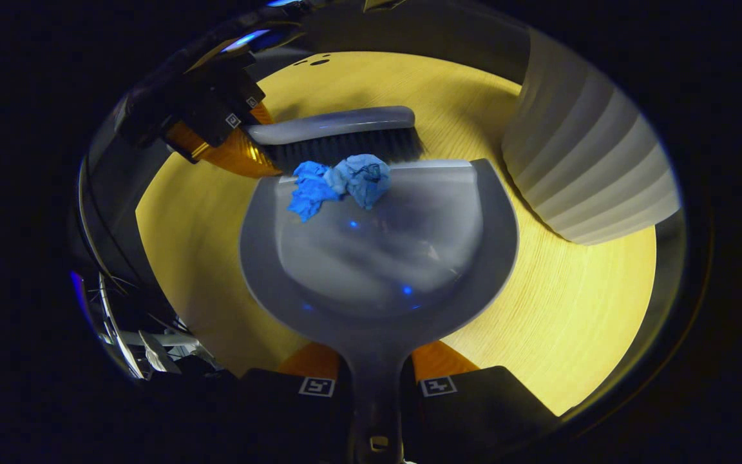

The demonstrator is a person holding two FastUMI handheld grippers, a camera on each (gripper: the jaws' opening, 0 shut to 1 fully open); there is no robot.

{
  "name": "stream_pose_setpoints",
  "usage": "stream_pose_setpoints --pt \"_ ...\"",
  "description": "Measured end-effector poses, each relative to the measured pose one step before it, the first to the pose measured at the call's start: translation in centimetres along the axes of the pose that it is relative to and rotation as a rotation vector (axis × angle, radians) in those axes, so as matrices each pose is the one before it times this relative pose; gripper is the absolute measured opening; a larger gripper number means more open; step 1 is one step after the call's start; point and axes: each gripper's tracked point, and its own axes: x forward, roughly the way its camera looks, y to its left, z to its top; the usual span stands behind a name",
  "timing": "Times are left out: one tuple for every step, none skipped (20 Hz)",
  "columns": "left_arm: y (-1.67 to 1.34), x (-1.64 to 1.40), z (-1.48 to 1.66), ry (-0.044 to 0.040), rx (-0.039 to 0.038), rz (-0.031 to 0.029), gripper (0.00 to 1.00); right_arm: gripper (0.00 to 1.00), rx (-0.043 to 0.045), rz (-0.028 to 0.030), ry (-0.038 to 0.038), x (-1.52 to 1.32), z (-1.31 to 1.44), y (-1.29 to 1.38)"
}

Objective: Pick up the small broom and dustpan from the desktop, sweep the trash into the dustpan with the broom, and then empty the trash into the garbage bin.

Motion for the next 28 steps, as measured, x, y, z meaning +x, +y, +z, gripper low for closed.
stream_pose_setpoints --pt "-0.278 -0.272 -0.097 -0.00060 -0.01164 -0.00060 0.24 0.33 -0.00374 0.00190 -0.00364 0.033 0.084 0.008" --pt "-0.655 -0.317 -0.161 -0.00596 -0.01503 -0.00537 0.27 0.33 -0.00439 0.00358 -0.00171 0.074 0.012 -0.034" --pt "-0.708 -0.413 0.051 -0.00789 -0.01855 -0.01075 0.27 0.33 -0.00317 0.00503 -0.00710 0.078 0.078 -0.088" --pt "-0.592 -0.500 -0.081 -0.00887 -0.02264 -0.00880 0.24 0.33 0.00373 0.01102 -0.00545 0.184 0.025 0.049" --pt "-0.304 -0.458 -0.110 -0.00655 -0.02072 0.00820 0.24 0.33 0.01056 0.01160 -0.01086 -0.058 0.209 -0.130" --pt "0.135 -0.556 -0.268 -0.01170 -0.01224 0.02748 0.24 0.33 -0.00007 0.00781 -0.00898 0.133 -0.124 -0.155" --pt "0.220 -0.495 -0.084 -0.01775 -0.01505 0.03154 0.24 0.33 -0.00239 0.00379 -0.01248 0.085 0.187 -0.275" --pt "0.010 -0.509 -0.211 -0.01743 -0.01859 0.01774 0.24 0.33 -0.00141 -0.00031 -0.00993 -0.034 -0.278 -0.040" --pt "-0.144 -0.839 -0.128 -0.02334 -0.03060 0.01111 0.27 0.33 0.00048 -0.00276 -0.00908 -0.169 -0.132 0.014" --pt "-0.122 -0.762 -0.075 -0.01825 -0.02546 0.00967 0.21 0.33 0.00011 -0.00196 -0.01103 -0.912 -0.148 0.127" --pt "0.267 -0.837 -0.174 -0.01846 -0.02568 0.02005 0.24 0.33 -0.01087 -0.00052 -0.00765 -0.576 -0.144 -0.073" --pt "0.329 -0.728 -0.188 -0.02267 -0.03018 0.02885 0.24 0.33 -0.01615 -0.00056 -0.00263 -0.136 -0.003 -0.049" --pt "0.300 -0.772 -0.154 -0.02324 -0.03189 0.02368 0.24 0.36 -0.01379 0.00184 -0.00030 -0.294 -0.083 -0.230" --pt "0.239 -0.814 -0.377 -0.02866 -0.03218 0.01720 0.24 0.33 -0.00535 0.00405 0.00073 -0.488 -0.057 -0.075" --pt "0.411 -0.203 0.145 -0.04067 -0.02425 0.02792 0.24 0.33 0.00530 0.00592 0.00580 -0.723 -0.180 0.049" --pt "0.984 -0.172 -0.118 -0.04394 -0.01906 0.03635 0.24 0.33 0.00938 0.00634 0.00627 -1.061 -0.125 0.450" --pt "0.503 -0.591 -0.043 -0.02885 -0.01772 0.02124 0.24 0.33 -0.00163 -0.00517 0.00303 -1.383 0.191 0.233" --pt "0.541 -0.650 -0.573 -0.01670 -0.01178 0.01376 0.24 0.33 -0.00948 -0.00677 -0.00754 -1.815 0.027 0.212" --pt "0.499 -0.425 -0.800 -0.01090 -0.00677 0.00989 0.21 0.33 -0.01221 -0.00173 -0.00551 -1.677 0.016 0.402" --pt "0.254 -0.424 -1.051 -0.00582 -0.01011 0.00659 0.24 0.33 -0.00953 -0.00094 0.00253 -1.383 -0.069 0.577" --pt "0.046 -0.360 -1.045 -0.00004 -0.01173 0.00247 0.21 0.33 -0.00677 0.00180 0.00476 -1.352 0.143 0.309" --pt "-0.056 -0.348 -1.269 0.00205 -0.00584 -0.00211 0.24 0.33 -0.00526 0.00254 0.00464 -1.246 0.161 0.307" --pt "-0.053 -0.017 -0.900 0.00053 -0.00377 -0.00119 0.24 0.33 0.00132 0.00215 0.00801 -1.287 0.009 0.227" --pt "-0.229 0.100 -1.094 0.00555 -0.00563 -0.00424 0.24 0.33 0.00728 0.00242 0.00832 -1.297 -0.116 0.255" --pt "-0.336 0.119 -0.945 0.00069 -0.00718 -0.00525 0.24 0.33 0.00621 -0.00183 0.00661 -1.328 -0.013 0.057" --pt "-0.332 0.144 -0.863 -0.00071 -0.00587 -0.00785 0.25 0.33 -0.00225 -0.01054 0.00246 -1.379 -0.024 -0.239" --pt "-0.315 0.119 -0.839 -0.00027 -0.00474 -0.00949 0.24 0.33 -0.00044 -0.01636 -0.00746 -1.186 0.177 -0.374" --pt "-0.400 0.115 -0.892 0.00271 -0.00546 -0.00974 0.25 0.33 0.00605 -0.00783 -0.01092 -0.899 0.368 0.009"
